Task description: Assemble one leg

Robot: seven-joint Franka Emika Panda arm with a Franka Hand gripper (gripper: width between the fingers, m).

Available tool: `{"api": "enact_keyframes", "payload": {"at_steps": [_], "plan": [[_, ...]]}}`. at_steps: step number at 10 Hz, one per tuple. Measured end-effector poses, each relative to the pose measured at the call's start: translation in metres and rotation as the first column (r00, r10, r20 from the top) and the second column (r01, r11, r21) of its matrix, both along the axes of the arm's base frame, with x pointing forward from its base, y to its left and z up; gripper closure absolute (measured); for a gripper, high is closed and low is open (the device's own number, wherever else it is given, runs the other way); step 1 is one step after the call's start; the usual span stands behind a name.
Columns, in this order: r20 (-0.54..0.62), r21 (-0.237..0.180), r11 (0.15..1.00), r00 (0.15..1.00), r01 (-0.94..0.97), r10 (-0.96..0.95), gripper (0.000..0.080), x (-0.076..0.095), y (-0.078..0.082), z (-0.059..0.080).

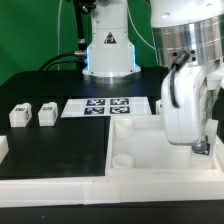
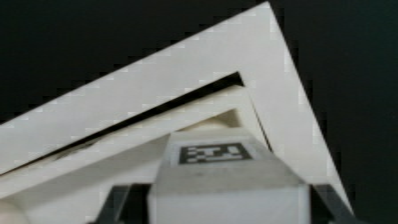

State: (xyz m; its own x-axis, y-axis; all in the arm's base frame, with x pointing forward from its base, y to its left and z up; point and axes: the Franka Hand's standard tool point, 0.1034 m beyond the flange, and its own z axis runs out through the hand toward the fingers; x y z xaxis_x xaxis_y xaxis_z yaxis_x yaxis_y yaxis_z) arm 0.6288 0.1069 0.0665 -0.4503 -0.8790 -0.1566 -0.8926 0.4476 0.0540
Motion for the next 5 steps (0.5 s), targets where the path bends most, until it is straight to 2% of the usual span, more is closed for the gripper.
{"api": "enact_keyframes", "payload": {"at_steps": [2, 3, 4, 5], "plan": [[0.001, -0.009, 0.999, 1.000, -0.030, 0.030, 0.0504, -0.0012, -0.0011, -0.0007], [-0.001, -0.009, 0.999, 1.000, -0.031, 0.031, 0.0411, -0.0018, -0.0010, -0.0019], [-0.001, -0.010, 0.999, 1.000, -0.031, 0.031, 0.0411, -0.0018, -0.0011, -0.0021], [-0.001, -0.009, 0.999, 0.999, -0.048, 0.048, 0.0239, -0.0037, -0.0005, -0.0023]]}}
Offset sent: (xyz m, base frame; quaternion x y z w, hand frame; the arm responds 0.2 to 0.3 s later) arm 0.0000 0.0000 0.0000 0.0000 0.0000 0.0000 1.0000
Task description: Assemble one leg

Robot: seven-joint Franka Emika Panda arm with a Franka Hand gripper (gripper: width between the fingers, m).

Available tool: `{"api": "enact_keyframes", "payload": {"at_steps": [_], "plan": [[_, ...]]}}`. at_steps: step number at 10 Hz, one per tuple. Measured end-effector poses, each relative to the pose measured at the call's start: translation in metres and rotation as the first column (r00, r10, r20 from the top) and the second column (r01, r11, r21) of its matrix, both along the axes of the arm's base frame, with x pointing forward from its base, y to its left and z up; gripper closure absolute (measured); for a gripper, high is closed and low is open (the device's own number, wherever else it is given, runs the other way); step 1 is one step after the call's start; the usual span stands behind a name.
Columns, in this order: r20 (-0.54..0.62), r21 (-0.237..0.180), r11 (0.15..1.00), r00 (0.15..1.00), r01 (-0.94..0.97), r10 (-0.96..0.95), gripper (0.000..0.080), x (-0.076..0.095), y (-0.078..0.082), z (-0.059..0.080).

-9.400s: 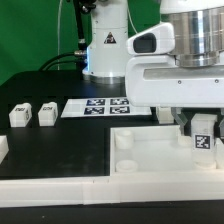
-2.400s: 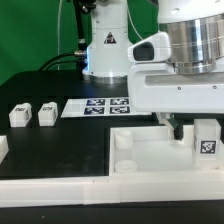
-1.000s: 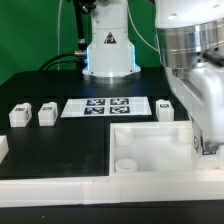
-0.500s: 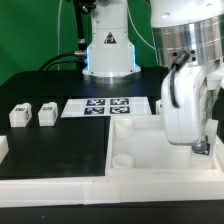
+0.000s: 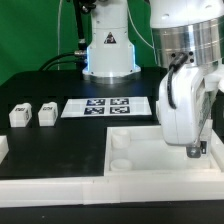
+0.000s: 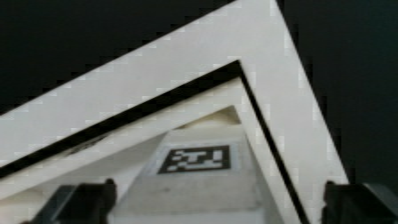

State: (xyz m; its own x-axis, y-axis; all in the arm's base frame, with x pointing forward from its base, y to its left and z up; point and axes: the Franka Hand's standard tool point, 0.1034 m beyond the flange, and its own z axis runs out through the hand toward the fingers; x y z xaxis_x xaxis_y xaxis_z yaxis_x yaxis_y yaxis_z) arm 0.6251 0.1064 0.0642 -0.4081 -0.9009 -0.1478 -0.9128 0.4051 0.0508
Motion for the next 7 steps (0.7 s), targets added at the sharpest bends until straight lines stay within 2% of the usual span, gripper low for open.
{"api": "enact_keyframes", "payload": {"at_steps": [1, 2, 4, 5, 7], "plan": [[-0.006, 0.001, 0.999, 0.999, -0.036, 0.036, 0.0168, -0.009, 0.002, 0.000], [-0.012, 0.005, 0.999, 0.999, -0.053, 0.053, 0.0155, -0.017, 0.002, 0.004], [-0.001, 0.020, 0.997, 0.998, -0.069, 0.069, 0.0151, -0.027, 0.007, 0.024], [-0.018, 0.024, 0.997, 0.997, -0.070, 0.070, 0.0151, -0.033, 0.006, 0.023], [-0.020, 0.022, 0.997, 0.997, -0.070, 0.070, 0.0151, -0.033, 0.006, 0.020]]}}
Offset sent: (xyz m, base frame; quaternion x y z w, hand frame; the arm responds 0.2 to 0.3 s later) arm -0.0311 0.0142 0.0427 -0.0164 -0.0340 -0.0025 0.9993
